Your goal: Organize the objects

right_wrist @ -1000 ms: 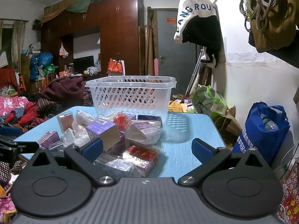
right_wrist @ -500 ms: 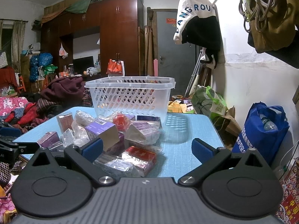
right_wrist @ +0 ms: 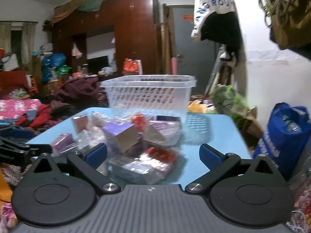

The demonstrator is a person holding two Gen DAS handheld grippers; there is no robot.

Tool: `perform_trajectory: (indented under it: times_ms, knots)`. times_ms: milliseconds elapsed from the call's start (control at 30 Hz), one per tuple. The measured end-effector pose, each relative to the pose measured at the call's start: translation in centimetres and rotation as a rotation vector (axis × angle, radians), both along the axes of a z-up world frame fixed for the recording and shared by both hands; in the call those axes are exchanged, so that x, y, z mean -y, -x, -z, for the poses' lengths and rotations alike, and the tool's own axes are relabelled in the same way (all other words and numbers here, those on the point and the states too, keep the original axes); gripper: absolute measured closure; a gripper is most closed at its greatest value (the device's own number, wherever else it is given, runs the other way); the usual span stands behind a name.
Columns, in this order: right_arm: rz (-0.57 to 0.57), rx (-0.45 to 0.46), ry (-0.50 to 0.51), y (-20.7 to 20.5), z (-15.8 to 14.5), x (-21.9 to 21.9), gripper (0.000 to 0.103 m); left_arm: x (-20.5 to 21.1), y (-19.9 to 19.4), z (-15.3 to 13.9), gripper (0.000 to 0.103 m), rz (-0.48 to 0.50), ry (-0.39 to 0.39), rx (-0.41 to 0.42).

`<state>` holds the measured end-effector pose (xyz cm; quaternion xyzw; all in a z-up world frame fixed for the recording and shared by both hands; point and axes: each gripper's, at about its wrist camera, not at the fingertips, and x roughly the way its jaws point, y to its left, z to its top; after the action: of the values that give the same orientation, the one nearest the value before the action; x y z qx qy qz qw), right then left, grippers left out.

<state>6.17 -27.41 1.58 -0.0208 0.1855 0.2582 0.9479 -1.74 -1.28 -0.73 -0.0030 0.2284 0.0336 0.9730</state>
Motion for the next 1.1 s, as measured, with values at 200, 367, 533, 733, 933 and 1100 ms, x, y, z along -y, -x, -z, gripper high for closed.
perform_trajectory:
  times_ms: [200, 367, 533, 733, 933, 1100]
  knots:
    - [-0.065, -0.050, -0.006, 0.0, 0.2, -0.5, 0.000, 0.0, 0.0, 0.0, 0.000, 0.005, -0.003, -0.002]
    - [-0.057, -0.044, 0.002, 0.3, 0.1, -0.6, 0.000, 0.0, 0.0, -0.1, 0.000, 0.004, -0.003, -0.004]
    - [-0.048, -0.032, 0.005, 0.3, 0.0, -0.7, 0.000, 0.1, 0.0, 0.0, 0.000, 0.003, -0.003, -0.004]
    - [-0.047, -0.032, 0.007, 0.3, 0.0, -0.7, 0.000, 0.1, 0.0, 0.0, 0.000, 0.002, -0.003, -0.003]
    - [-0.054, -0.024, -0.005, 0.3, 0.1, -0.5, 0.000, -0.1, -0.1, 0.5, 0.003, -0.002, -0.023, 0.002]
    - [-0.082, -0.032, 0.003, 0.1, 0.9, -0.9, 0.002, -1.0, -0.3, 1.3, 0.008, -0.001, -0.002, -0.014]
